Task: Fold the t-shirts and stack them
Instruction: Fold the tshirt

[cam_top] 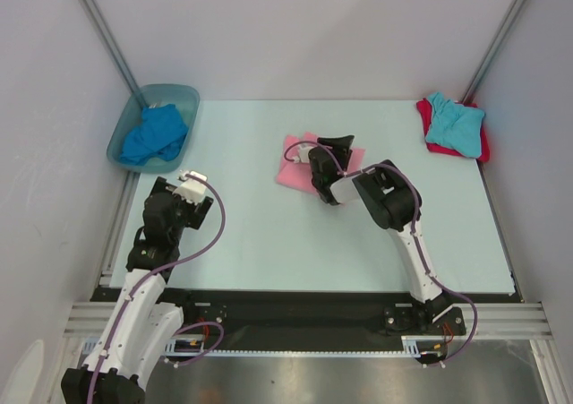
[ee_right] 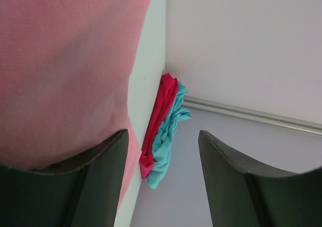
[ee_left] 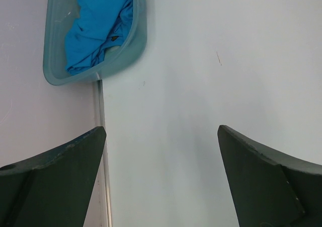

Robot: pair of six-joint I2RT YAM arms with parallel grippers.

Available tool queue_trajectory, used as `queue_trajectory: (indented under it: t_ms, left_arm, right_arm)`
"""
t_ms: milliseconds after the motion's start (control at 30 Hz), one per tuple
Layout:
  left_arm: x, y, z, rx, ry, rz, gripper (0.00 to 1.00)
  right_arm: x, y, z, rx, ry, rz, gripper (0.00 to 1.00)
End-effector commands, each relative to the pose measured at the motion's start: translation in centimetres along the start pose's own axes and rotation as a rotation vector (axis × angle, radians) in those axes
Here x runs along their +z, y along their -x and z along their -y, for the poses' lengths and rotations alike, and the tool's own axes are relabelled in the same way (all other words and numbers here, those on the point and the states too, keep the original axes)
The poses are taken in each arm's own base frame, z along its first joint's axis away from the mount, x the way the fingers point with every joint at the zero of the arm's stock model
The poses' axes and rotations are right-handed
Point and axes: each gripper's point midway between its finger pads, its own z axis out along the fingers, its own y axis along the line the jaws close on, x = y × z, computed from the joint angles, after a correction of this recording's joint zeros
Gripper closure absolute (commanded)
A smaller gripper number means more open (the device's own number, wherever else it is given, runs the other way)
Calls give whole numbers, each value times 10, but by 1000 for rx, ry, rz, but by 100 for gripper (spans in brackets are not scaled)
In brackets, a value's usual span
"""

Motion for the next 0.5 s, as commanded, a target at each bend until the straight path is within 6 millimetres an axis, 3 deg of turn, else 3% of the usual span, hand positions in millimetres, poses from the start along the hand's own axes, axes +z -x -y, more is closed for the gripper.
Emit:
queue_trajectory:
  t_ms: [0, 67, 200, 267, 333, 467]
  left_arm:
    - [-1, 11, 1, -7, -13, 42, 0]
    - [-1, 11, 2, -8, -15, 43, 0]
    - [0, 11, 2, -8, -16, 40, 0]
    - [0, 10, 2, -8, -16, 38, 0]
    - [-1, 11, 1, -8, -13, 43, 0]
    - [-2, 12, 0, -8, -7, 47, 0]
  right_arm:
    - [-4, 11, -6, 25, 65, 17, 36]
    - [-3, 14, 11, 68, 33, 19, 36]
    - [-4, 27, 65, 167, -44, 39, 36]
    - [-4, 31, 75, 177, -57, 43, 36]
    - [-4, 38, 78, 176, -62, 54, 35]
    - [-12, 52, 54, 136, -26, 82, 35]
